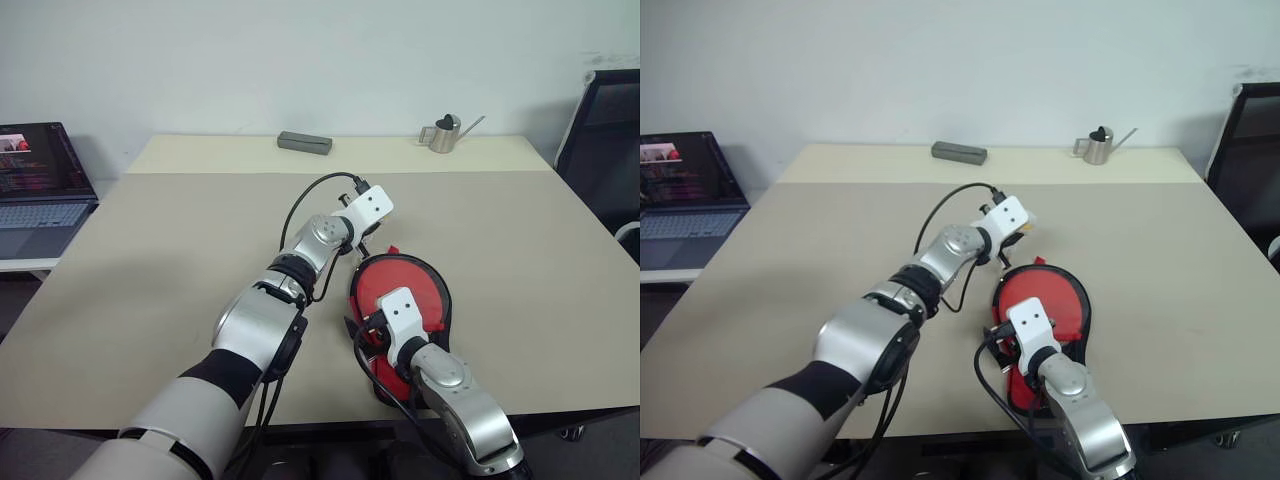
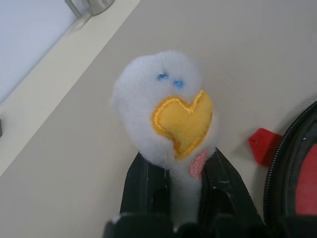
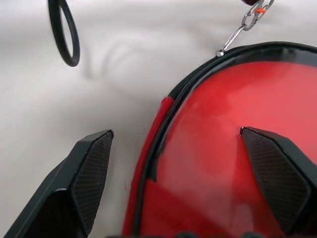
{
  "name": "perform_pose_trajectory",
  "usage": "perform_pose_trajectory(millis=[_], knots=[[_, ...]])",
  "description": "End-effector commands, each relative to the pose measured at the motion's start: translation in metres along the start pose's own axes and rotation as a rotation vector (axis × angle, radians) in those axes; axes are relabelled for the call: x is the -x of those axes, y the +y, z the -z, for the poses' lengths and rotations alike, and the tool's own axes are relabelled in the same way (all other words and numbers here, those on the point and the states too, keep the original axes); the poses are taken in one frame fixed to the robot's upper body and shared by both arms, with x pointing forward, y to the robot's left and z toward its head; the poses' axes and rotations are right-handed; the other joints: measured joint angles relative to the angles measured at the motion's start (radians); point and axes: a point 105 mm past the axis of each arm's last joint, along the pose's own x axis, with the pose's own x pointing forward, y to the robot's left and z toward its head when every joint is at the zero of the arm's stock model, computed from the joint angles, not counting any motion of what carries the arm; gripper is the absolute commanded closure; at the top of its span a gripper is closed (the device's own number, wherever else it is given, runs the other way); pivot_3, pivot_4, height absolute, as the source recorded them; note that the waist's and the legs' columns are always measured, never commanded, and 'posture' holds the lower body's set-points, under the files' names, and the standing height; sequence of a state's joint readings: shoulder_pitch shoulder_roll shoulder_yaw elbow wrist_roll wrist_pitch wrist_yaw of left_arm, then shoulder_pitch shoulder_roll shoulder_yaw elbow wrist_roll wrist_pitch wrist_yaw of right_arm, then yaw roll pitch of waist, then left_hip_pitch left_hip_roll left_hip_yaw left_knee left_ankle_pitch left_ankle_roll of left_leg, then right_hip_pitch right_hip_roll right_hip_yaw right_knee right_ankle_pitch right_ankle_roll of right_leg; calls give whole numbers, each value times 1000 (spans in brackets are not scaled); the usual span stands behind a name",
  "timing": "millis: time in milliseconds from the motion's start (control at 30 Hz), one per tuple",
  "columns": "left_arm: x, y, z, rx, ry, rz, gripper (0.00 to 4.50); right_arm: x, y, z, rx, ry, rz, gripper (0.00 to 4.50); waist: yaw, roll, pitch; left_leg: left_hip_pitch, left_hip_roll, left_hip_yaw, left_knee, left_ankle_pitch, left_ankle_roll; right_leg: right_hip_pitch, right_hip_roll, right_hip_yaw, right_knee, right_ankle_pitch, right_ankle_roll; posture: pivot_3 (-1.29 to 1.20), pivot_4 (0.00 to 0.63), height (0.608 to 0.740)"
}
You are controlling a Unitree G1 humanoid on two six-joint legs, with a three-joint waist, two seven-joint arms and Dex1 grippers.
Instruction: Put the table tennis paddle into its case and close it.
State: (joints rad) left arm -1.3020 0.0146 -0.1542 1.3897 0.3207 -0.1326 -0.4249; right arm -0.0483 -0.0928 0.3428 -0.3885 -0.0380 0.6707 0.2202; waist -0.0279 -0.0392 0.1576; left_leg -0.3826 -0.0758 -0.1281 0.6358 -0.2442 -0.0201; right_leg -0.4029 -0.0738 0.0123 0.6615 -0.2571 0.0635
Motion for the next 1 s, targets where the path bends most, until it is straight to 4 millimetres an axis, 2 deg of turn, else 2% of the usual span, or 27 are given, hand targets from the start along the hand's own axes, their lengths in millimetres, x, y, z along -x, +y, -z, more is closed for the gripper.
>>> perform_pose_trajectory(millis=[33,333,700,1000], knots=[[-2,1,-22,-7,-51,17,4247,2,4,48,-55,197,-12,0,0,0,0,0,0,0,0,0,0,0,0,0,0,0,0,0,150,740],[-1,-11,-8,-6,-19,99,4247,-3,-2,45,-45,182,2,0,-1,0,0,1,0,0,0,0,0,1,0,-1,1,0,0,0,150,740],[1,-12,5,-15,13,110,299,-7,-4,42,-36,173,2,0,-1,0,0,13,1,-3,0,0,0,16,0,-4,-3,0,1,0,150,740],[4,-12,11,80,-6,117,299,-12,-6,37,-24,159,-2,0,-2,0,0,15,1,-3,0,0,0,18,0,-3,-3,0,1,0,150,740]])
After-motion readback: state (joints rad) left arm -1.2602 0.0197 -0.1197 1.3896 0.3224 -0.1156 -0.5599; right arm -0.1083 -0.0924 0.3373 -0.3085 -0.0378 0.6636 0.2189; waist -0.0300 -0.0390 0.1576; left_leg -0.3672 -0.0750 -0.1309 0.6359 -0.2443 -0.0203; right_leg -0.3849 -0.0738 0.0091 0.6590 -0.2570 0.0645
